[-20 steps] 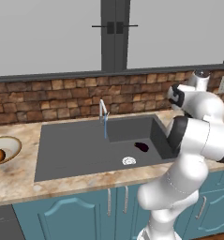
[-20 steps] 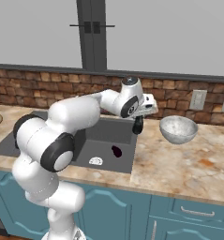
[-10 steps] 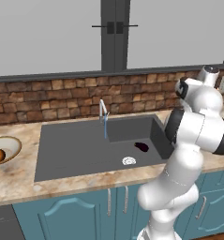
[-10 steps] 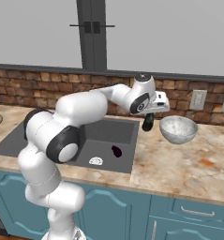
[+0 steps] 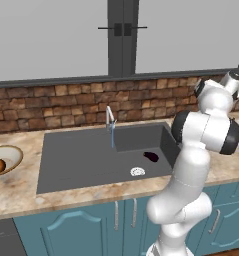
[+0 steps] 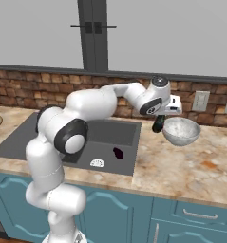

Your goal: Pick the eggplants from the sink and place them in one bowl. Place the orange in the other bowl. Then turn off the sink faucet.

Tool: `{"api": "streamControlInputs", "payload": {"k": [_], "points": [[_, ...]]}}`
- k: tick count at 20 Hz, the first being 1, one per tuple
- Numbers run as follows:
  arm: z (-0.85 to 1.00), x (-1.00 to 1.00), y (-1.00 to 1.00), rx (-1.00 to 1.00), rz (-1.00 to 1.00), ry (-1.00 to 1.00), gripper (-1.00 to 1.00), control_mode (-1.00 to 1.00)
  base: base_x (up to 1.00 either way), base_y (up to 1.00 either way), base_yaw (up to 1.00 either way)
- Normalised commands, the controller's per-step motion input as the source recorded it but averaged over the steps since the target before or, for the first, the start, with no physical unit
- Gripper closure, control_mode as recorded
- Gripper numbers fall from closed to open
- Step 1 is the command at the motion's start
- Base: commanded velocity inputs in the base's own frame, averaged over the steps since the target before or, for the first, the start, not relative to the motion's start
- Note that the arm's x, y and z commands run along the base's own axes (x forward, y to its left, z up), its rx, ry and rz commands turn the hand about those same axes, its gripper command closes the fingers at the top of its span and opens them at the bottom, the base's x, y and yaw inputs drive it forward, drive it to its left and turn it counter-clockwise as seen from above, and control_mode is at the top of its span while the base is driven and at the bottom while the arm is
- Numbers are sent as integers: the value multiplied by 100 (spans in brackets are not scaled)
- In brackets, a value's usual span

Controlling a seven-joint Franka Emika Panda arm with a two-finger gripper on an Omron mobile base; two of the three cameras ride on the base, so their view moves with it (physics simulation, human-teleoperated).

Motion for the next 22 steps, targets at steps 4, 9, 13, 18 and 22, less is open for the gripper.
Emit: {"api": "streamControlInputs", "payload": {"k": [4, 9, 13, 18, 22], "points": [[-1, 33, -30, 2, -3, -3, 100, -100, 0, 0, 0], [-5, 30, -28, 0, -3, -6, 100, -100, 0, 0, 0], [-14, 5, -32, 1, 0, -3, 100, -100, 0, 0, 0], [-26, 2, -27, 1, 0, 0, 100, -100, 0, 0, 0], [-25, 15, -13, 1, 0, 0, 100, -100, 0, 0, 0]]}}
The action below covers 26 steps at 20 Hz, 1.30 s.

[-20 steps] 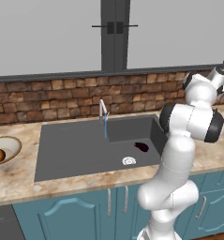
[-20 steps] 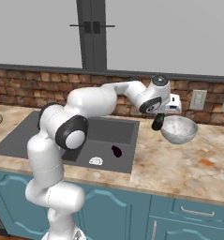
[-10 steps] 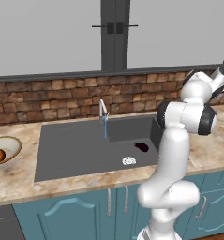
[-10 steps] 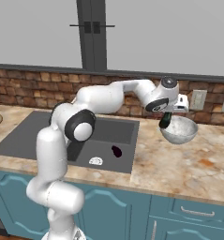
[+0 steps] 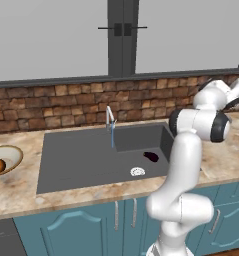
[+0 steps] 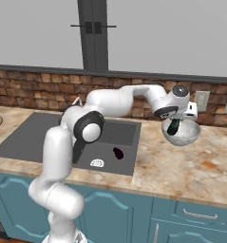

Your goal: Pick the eggplants from the sink and place them in one bowl. Place the orange in the other bowl. Then turn off the sink faucet.

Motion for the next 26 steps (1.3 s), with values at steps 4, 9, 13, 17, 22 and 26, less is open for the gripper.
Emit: {"api": "streamControlInputs", "payload": {"k": [4, 9, 13, 17, 22, 26], "points": [[-25, 21, -9, 1, 0, 0, 100, -100, 0, 0, 0], [-22, 27, -7, 0, 0, 0, 100, -100, 0, 0, 0], [-12, 32, -10, 0, 0, 0, 100, -100, 0, 0, 0], [-1, 34, -23, 0, 0, 0, 100, -100, 0, 0, 0], [-2, 39, -26, 0, -1, 0, 100, -100, 0, 0, 0], [-19, 44, -15, 1, 0, 0, 100, -100, 0, 0, 0]]}}
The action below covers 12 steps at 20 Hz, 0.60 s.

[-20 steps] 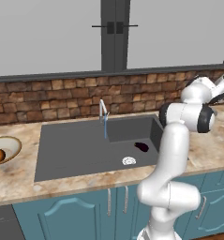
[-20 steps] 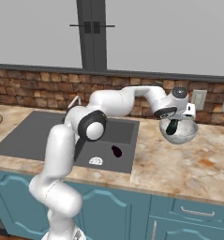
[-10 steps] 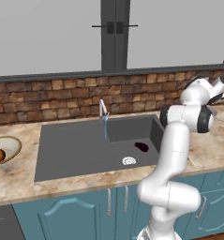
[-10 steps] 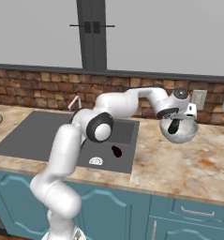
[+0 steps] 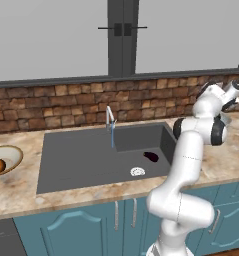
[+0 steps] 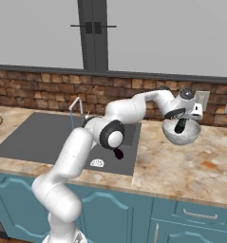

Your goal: Pick the eggplants from the sink and place them in one bowl. Place the orange in the other bowl. Then turn off the sink faucet.

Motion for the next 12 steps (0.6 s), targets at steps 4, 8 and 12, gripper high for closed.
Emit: {"api": "streamControlInputs", "payload": {"k": [4, 8, 12], "points": [[-38, 35, -12, 3, 0, 0, 100, -100, 0, 0, 0], [-35, 20, -13, 3, 0, 0, 100, -100, 0, 0, 0], [-26, 7, -3, 2, 0, 0, 100, -100, 0, 0, 0]]}}
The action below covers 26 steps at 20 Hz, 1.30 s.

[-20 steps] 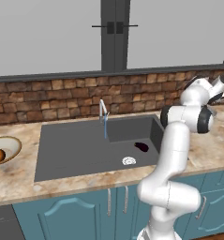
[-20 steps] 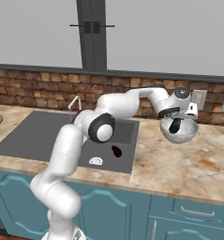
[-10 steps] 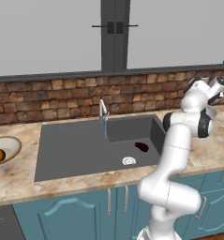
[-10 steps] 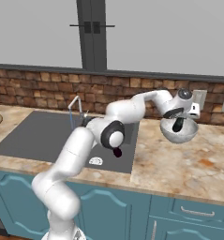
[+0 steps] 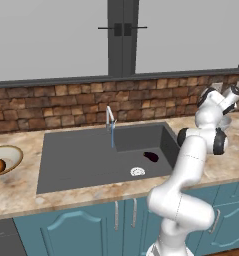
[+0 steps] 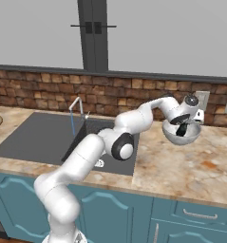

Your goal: Pick the eggplants from the sink and place them in one bowl. Place the orange in the other bowl. Then turn off the sink faucet.

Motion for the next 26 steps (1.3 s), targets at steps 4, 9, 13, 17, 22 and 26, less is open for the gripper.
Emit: {"api": "streamControlInputs", "payload": {"k": [4, 9, 13, 17, 22, 26], "points": [[-10, 7, 0, 0, 0, 0, -100, -100, 0, 0, 0], [0, 0, 2, 0, -4, 1, -100, -100, 0, 0, 0], [9, 0, 21, 0, -6, 0, -100, -100, 0, 0, 0], [16, -26, 40, -1, -7, -2, -100, -100, 0, 0, 0], [3, -75, 39, 0, -6, -15, -100, -100, 0, 0, 0], [4, -100, 12, 2, -6, -19, -100, -100, 0, 0, 0]]}}
